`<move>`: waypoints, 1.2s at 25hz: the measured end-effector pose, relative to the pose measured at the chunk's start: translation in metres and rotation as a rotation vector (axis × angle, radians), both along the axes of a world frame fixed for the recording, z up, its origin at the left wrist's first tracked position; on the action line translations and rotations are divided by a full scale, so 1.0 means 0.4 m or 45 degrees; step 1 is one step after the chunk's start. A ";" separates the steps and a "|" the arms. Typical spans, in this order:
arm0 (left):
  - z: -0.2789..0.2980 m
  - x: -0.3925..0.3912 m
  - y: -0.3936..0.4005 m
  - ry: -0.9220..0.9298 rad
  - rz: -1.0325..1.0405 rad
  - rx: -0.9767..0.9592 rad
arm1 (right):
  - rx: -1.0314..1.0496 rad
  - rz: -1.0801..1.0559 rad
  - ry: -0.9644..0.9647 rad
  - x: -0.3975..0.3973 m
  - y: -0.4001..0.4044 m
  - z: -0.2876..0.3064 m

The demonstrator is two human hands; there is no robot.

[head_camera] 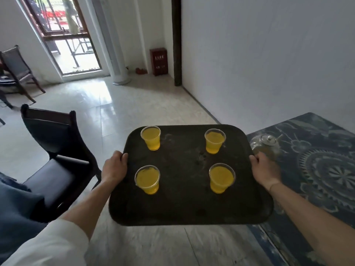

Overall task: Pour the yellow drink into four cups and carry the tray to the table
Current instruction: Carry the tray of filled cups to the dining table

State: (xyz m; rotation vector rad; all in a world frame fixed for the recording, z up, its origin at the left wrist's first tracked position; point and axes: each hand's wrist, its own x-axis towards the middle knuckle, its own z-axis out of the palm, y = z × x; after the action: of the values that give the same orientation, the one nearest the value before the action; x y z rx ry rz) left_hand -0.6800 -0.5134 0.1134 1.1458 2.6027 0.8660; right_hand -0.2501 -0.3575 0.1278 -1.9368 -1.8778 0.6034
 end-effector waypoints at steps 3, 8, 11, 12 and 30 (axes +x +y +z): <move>0.004 -0.096 -0.078 -0.025 0.097 0.021 | 0.015 0.120 0.033 -0.131 0.004 0.001; 0.012 -0.246 -0.209 -0.070 0.225 0.042 | 0.035 0.281 -0.035 -0.345 -0.002 0.001; 0.017 -0.324 -0.286 -0.073 0.312 0.044 | 0.014 0.389 -0.034 -0.464 -0.003 -0.005; 0.019 -0.346 -0.309 -0.073 0.339 0.047 | 0.022 0.416 -0.037 -0.500 -0.003 -0.004; 0.001 -0.596 -0.626 -0.078 1.011 0.038 | -0.021 0.972 0.017 -1.171 0.015 -0.003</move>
State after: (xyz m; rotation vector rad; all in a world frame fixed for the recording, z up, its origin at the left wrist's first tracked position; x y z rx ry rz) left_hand -0.9184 -0.7636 0.1139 0.0292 2.9979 1.0275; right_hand -0.7186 -0.3514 0.1265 -1.1581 -2.5900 0.8278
